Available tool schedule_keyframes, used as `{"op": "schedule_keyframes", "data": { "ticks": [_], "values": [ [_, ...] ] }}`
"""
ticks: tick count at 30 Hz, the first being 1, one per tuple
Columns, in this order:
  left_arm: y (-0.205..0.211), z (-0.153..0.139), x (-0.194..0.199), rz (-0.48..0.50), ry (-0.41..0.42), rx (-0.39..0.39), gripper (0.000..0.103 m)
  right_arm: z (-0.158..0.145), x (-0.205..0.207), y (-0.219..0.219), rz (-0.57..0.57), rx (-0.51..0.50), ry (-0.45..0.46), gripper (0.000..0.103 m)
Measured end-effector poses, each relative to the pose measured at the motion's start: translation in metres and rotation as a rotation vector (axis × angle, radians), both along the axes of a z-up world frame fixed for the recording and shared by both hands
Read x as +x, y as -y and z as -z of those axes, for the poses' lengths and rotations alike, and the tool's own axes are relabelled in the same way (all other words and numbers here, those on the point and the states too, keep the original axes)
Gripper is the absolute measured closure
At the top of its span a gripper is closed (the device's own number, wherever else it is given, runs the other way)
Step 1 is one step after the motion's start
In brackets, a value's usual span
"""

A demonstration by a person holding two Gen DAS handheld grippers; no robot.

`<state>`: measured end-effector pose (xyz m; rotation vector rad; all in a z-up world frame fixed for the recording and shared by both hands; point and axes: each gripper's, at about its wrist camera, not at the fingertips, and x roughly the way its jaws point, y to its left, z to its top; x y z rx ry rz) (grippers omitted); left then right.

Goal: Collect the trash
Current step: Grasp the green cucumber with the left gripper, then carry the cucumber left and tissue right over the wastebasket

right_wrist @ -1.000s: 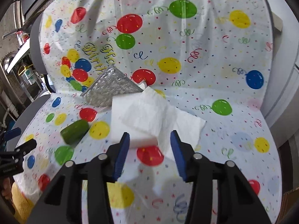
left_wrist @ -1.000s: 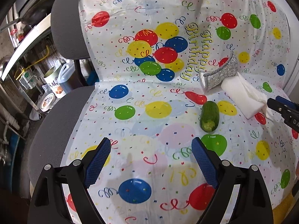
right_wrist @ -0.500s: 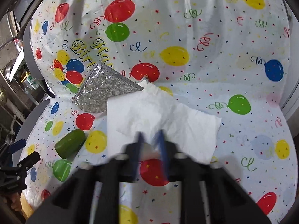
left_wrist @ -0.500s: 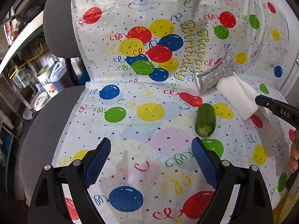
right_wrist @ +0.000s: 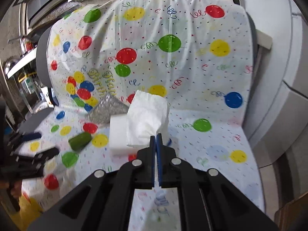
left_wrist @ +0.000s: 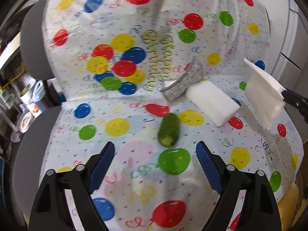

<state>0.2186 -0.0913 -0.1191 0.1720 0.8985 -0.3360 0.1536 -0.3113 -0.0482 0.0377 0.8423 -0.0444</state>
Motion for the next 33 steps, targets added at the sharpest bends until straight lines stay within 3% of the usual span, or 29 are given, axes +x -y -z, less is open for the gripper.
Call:
{"op": "schedule_keyframes", "data": {
  "ticks": [4,11,13,15,17,25,33],
  "values": [
    [0.021,0.013,0.017,0.036,-0.028,0.022,0.041,0.004,-0.018,-0.002,0.000,-0.021,-0.015,0.101],
    [0.037,0.036,0.042,0.042,-0.076,0.094,0.045,0.011,-0.027,0.002,0.012,0.003,-0.031,0.101],
    [0.036,0.037,0.043,0.041,-0.079,0.086,0.053,0.013,-0.027,0.002,0.013,0.010,-0.035,0.101],
    [0.035,0.036,0.042,0.049,-0.076,0.078,0.068,0.014,-0.027,0.002,0.012,0.013,-0.038,0.101],
    [0.035,0.036,0.040,0.052,-0.070,0.077,0.069,0.014,-0.028,0.000,0.010,0.017,-0.039,0.101],
    [0.025,-0.011,-0.017,0.036,0.043,0.083,0.070,-0.001,-0.047,-0.009,-0.001,0.038,-0.018,0.101],
    [0.030,-0.050,-0.091,0.088,0.093,0.033,0.070,-0.024,-0.098,-0.004,0.037,0.030,0.013,0.101]
  ]
}}
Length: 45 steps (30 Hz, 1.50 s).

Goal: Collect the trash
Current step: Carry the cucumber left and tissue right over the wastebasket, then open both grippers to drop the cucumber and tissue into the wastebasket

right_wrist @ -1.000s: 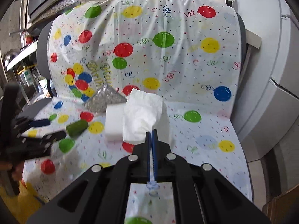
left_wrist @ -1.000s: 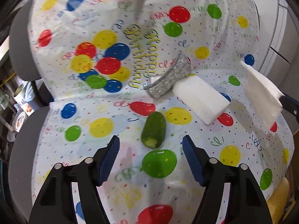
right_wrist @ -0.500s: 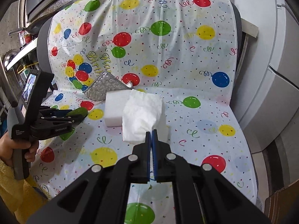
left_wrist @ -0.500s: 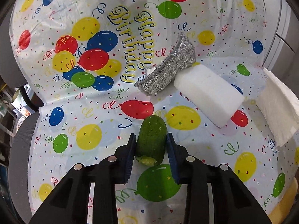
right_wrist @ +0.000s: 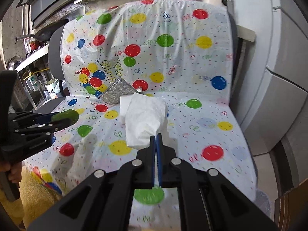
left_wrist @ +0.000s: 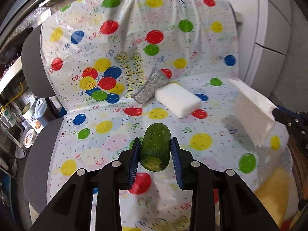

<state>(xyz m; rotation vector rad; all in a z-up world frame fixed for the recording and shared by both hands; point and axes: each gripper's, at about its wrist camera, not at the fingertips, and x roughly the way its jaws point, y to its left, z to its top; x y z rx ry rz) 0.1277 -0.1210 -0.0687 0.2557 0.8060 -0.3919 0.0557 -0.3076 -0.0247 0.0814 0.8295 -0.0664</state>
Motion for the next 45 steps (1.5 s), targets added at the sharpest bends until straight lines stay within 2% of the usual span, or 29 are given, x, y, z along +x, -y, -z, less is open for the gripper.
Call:
{"op": "schedule_keyframes", "data": {
  "ticks": [6,11,26,29,34,45],
  "values": [
    [0.030,-0.009,-0.040,0.088,0.020,-0.056,0.070,-0.014,-0.053,0.026,0.099,-0.019,0.025,0.101],
    [0.073,0.000,-0.068,0.205,-0.003,-0.091,0.071,-0.015,-0.098,0.057,0.211,-0.032,0.022,0.101],
    [0.240,0.040,-0.147,0.615,-0.094,-0.101,0.072,0.019,-0.231,0.158,0.574,-0.010,-0.064,0.100],
    [0.264,0.050,-0.161,0.677,-0.101,-0.091,0.072,0.029,-0.246,0.172,0.617,0.005,-0.078,0.100],
    [0.305,0.072,-0.183,0.776,-0.130,-0.062,0.072,0.065,-0.259,0.201,0.676,0.073,-0.126,0.100],
    [0.370,0.104,-0.182,0.818,-0.178,-0.022,0.071,0.111,-0.249,0.254,0.744,0.163,-0.167,0.100]
  ]
}}
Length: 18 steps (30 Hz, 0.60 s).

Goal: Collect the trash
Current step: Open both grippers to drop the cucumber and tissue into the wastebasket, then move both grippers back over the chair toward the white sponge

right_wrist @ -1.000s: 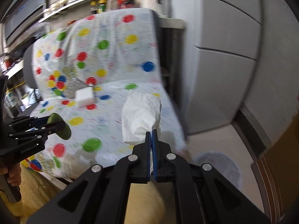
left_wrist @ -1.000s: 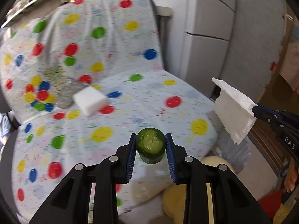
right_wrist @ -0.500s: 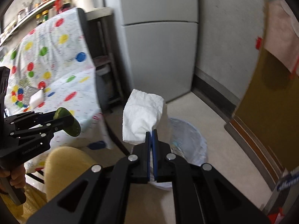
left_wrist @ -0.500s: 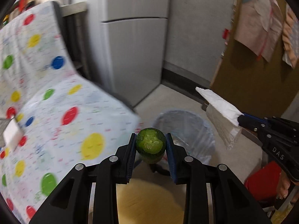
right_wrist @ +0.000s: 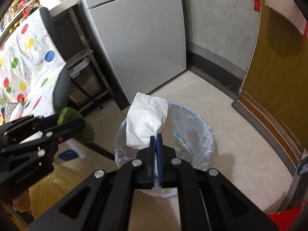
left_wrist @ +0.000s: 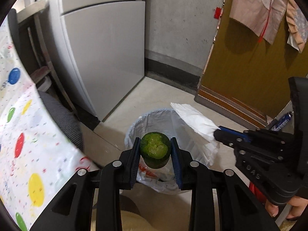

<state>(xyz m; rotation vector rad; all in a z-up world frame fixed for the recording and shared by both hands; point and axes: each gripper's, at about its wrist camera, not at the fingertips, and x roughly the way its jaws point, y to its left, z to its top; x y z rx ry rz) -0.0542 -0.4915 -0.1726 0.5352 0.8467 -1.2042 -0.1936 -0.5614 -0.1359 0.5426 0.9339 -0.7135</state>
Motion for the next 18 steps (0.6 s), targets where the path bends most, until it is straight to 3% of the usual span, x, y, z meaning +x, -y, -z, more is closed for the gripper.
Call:
{"op": "schedule_keyframes", "data": {
  "ticks": [4,6,11,14,16,18],
  "values": [
    [0.016,0.006,0.005,-0.008,-0.014,0.014,0.065,0.013,0.000,0.015,0.032,0.046,0.000,0.100],
    [0.014,0.003,0.007,-0.012,-0.013,0.002,0.056,0.014,-0.002,0.017,0.045,0.058,0.006,0.100],
    [0.006,-0.002,0.016,-0.041,-0.030,-0.025,0.045,0.013,-0.002,0.015,0.038,0.078,0.008,0.094],
    [-0.002,-0.005,0.021,-0.062,-0.033,-0.029,0.045,0.007,0.000,0.015,0.035,0.072,0.019,0.090],
    [-0.009,-0.009,0.024,-0.076,-0.026,-0.036,0.045,-0.002,0.000,0.009,0.024,0.049,0.024,0.083],
    [-0.020,-0.015,0.027,-0.090,-0.009,-0.044,0.045,-0.014,0.002,0.002,0.009,0.020,0.031,0.083]
  ]
}}
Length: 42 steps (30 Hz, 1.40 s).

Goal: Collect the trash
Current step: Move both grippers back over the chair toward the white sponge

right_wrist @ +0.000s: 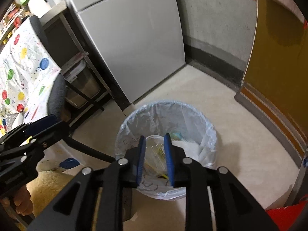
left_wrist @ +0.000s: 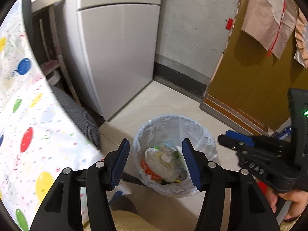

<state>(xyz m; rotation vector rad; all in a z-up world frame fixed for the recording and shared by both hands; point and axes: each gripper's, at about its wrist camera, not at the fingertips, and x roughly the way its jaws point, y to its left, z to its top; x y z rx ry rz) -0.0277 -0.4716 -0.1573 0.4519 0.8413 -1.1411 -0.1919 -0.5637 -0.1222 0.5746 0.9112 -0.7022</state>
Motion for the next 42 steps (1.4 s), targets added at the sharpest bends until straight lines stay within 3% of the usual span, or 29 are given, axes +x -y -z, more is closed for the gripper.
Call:
{"op": "schedule_keyframes", "data": {
  "ticks": [6,9,11,14,18,27,42],
  "values": [
    [-0.035,-0.019,0.005,-0.073,0.105,0.014,0.041,-0.045,0.010,-0.036,-0.053,-0.120,-0.002,0.082],
    [-0.065,-0.033,0.018,-0.148,0.132,0.014,0.032,-0.061,0.021,-0.056,-0.101,-0.159,-0.010,0.057],
    [-0.086,-0.041,0.027,-0.195,0.131,0.004,0.027,-0.070,0.033,-0.074,-0.156,-0.178,-0.004,0.054],
    [-0.122,-0.053,0.043,-0.279,0.144,0.017,0.027,-0.079,0.055,-0.103,-0.239,-0.192,0.002,0.045],
    [-0.175,-0.067,0.064,-0.404,0.159,0.044,0.016,-0.092,0.086,-0.143,-0.338,-0.206,0.031,0.028],
    [-0.276,-0.088,0.090,-0.603,0.195,0.075,0.016,-0.104,0.152,-0.212,-0.526,-0.204,0.060,0.027],
    [-0.363,-0.105,0.116,-0.757,0.210,0.077,0.016,-0.109,0.225,-0.286,-0.714,-0.199,0.057,0.027]
  ]
}}
